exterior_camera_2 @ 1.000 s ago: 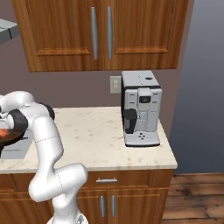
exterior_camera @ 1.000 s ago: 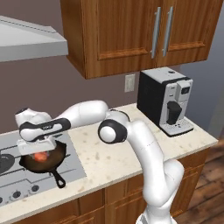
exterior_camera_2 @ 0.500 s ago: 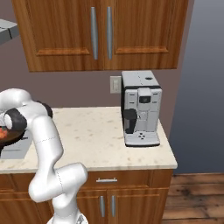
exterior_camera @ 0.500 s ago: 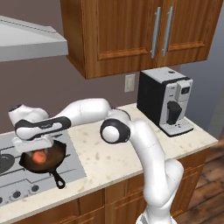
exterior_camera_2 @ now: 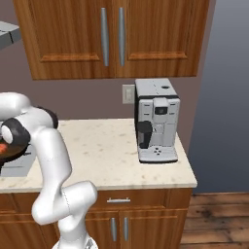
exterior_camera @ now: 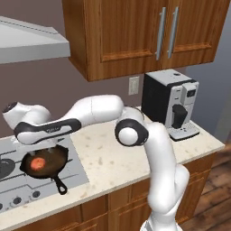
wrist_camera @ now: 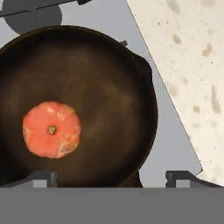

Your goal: Place both pans onto different burners. Then place the squash and the fish on different pans.

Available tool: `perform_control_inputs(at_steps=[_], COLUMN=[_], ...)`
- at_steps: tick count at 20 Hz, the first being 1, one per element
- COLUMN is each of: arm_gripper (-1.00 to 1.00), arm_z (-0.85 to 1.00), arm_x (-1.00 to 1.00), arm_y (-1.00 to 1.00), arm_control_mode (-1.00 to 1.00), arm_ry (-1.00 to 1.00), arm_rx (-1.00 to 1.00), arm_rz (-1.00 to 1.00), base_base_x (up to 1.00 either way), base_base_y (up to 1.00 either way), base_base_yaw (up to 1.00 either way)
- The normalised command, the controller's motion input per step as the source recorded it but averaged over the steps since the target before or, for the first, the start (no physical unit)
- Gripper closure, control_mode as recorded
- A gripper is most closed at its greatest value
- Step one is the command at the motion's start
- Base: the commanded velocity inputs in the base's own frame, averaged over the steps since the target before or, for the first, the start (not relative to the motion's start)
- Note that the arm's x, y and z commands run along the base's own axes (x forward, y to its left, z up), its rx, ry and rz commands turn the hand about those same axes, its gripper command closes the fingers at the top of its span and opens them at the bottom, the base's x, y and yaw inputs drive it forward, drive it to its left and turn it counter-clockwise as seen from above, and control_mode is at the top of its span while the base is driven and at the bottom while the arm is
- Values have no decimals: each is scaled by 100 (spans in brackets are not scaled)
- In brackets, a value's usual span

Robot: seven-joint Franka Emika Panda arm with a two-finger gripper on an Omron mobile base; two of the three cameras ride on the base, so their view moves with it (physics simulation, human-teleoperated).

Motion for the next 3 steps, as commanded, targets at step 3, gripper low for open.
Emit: perform_control_inputs(at_steps=[3], arm_gripper=[-100], arm_z=[37], arm_x=[-49], arm_y=[-63], arm_control_mode=[-100], arm_ry=[-27], arm_rx=[6], arm_rz=[5], base_base_x=[0], base_base_y=[0], base_base_yaw=[0])
